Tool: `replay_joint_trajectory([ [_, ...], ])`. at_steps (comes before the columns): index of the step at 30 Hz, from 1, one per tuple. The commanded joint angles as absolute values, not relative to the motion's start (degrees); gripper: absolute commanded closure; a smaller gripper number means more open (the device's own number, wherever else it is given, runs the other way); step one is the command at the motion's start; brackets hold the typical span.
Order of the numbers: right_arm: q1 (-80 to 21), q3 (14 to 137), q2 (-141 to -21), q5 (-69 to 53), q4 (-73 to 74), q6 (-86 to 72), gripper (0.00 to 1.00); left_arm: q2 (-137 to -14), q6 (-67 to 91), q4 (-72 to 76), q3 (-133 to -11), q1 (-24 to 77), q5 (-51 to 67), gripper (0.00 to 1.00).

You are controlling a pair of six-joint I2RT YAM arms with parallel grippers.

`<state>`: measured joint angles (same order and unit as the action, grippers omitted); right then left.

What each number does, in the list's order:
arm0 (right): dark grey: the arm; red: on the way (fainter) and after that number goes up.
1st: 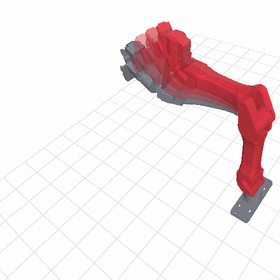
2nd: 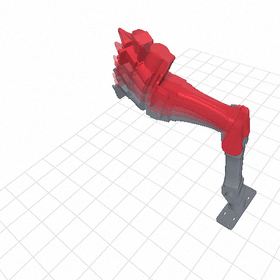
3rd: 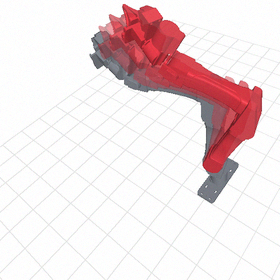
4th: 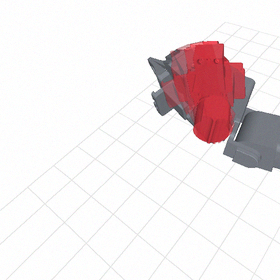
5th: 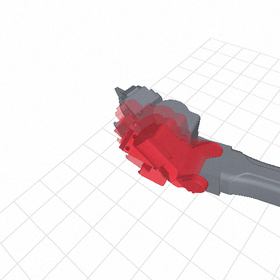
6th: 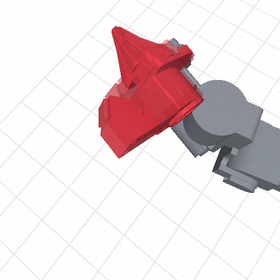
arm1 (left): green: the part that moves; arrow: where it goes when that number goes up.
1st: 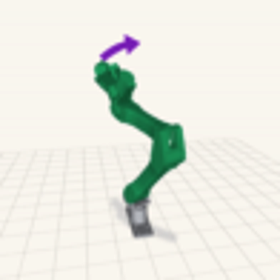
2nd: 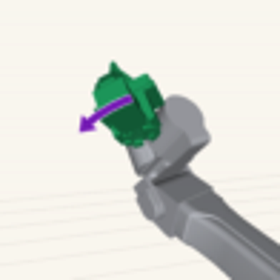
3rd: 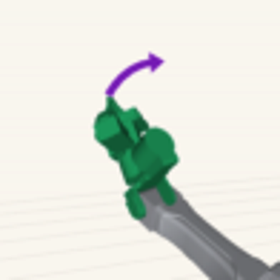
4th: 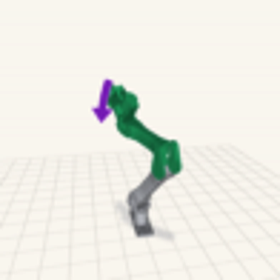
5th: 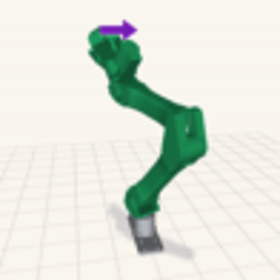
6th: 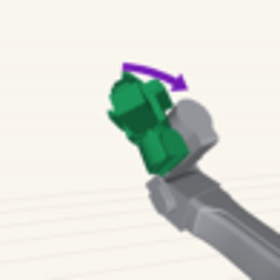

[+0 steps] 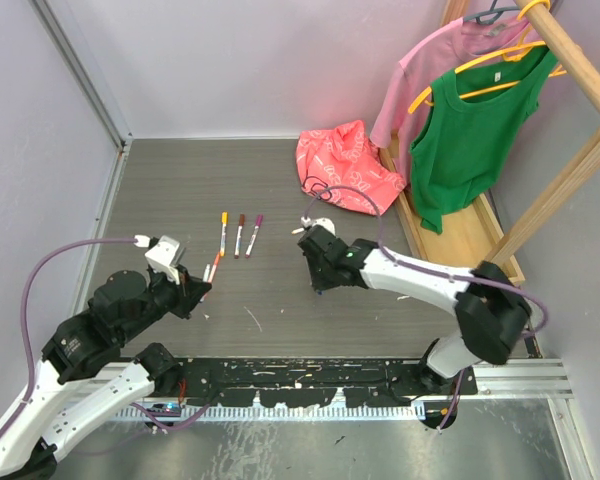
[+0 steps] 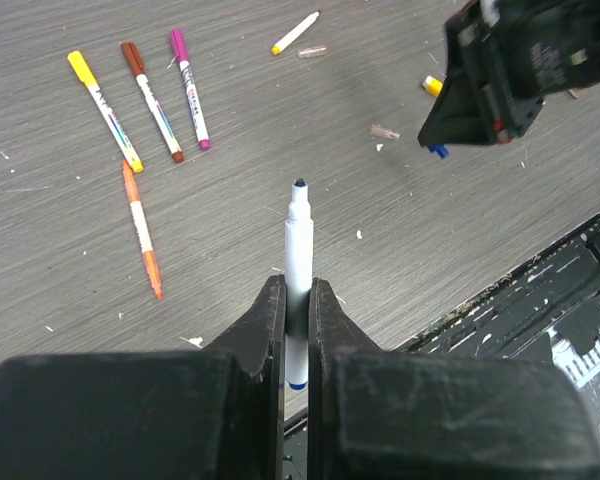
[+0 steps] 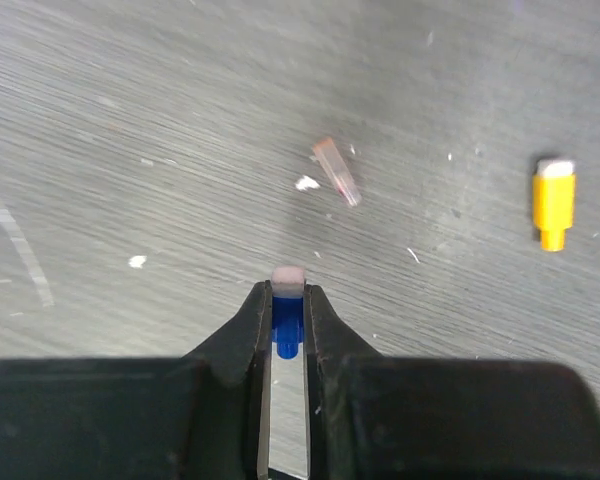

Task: Insert the pens into the pen caps
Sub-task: Insert the pen cap onto the pen.

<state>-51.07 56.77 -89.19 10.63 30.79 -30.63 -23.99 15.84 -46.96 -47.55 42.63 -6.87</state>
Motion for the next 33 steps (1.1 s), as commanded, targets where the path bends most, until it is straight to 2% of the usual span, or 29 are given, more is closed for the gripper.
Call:
replay_joint_trajectory([
  [1,-50.8,57.2,-79.1,13.8,22.3,-27.9,1.00,-22.8,16.6,-42.8,-47.5,42.5,-6.7,1.00],
  [8,-50.7,52.7,-67.7,23.1,13.2,-29.1,1.00,-20.8,18.9,-37.4,-45.8,42.5,-4.1,1.00],
  [14,-50.1,48.8,-57.7,23.5,10.1,-27.7,1.00,-20.4,21.3,-34.5,-45.0,42.5,-3.3,1.00],
  [24,-48.5,43.6,-45.7,9.4,2.1,-27.5,1.00,-26.6,22.2,-32.7,-50.4,42.4,4.3,1.00],
  [33,-48.5,49.9,-51.6,0.7,-4.6,-30.3,1.00,-33.5,16.9,-25.9,-52.4,42.4,8.4,1.00],
])
